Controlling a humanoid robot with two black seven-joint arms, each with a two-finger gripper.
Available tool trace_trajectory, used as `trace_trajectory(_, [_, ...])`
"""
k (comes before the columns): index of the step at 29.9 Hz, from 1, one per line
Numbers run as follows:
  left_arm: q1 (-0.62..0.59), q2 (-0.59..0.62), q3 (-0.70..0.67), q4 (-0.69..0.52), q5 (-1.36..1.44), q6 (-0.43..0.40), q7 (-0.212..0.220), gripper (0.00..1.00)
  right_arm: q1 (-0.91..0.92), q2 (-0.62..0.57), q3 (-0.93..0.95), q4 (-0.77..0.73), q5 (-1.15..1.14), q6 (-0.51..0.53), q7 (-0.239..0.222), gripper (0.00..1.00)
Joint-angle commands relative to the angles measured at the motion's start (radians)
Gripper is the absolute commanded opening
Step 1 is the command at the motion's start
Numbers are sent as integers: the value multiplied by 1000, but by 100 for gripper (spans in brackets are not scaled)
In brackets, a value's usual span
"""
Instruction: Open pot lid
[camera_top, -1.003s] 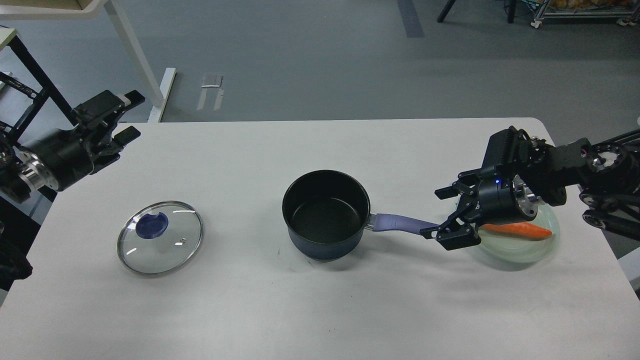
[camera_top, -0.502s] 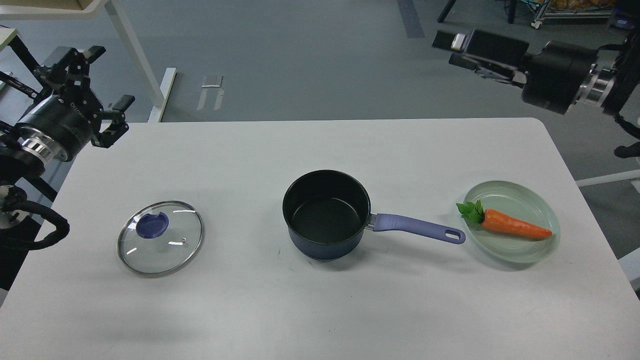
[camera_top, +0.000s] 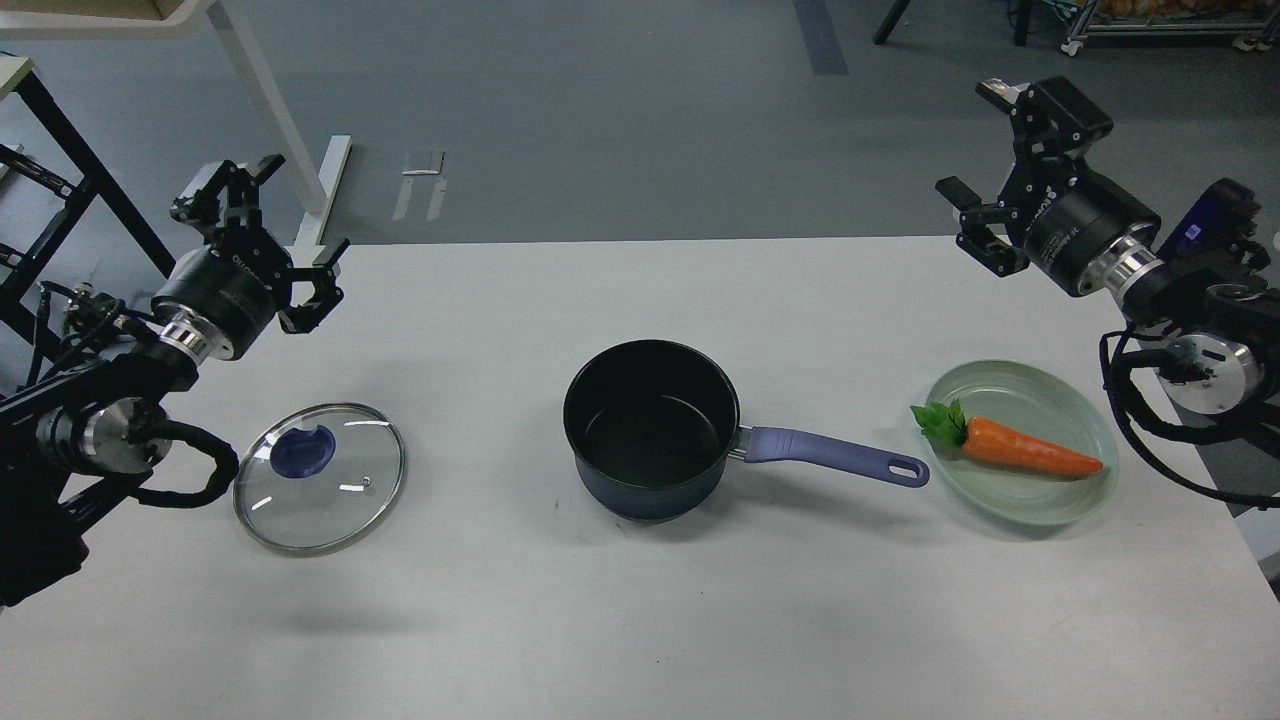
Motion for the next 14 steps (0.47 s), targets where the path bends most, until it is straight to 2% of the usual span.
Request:
trace_trajectory(1, [54,-40,-42,13,11,-27,62,99,-65,51,22,-22,20,31,0,100])
trace_trajectory(4, [79,-43,-43,24,12,-33,64,99,-106,94,27,-24,20,79,0,100])
trace_trajectory(14, [116,-62,-161,29,15,-88,55,99,-165,105,67,-11,18,88,0,100])
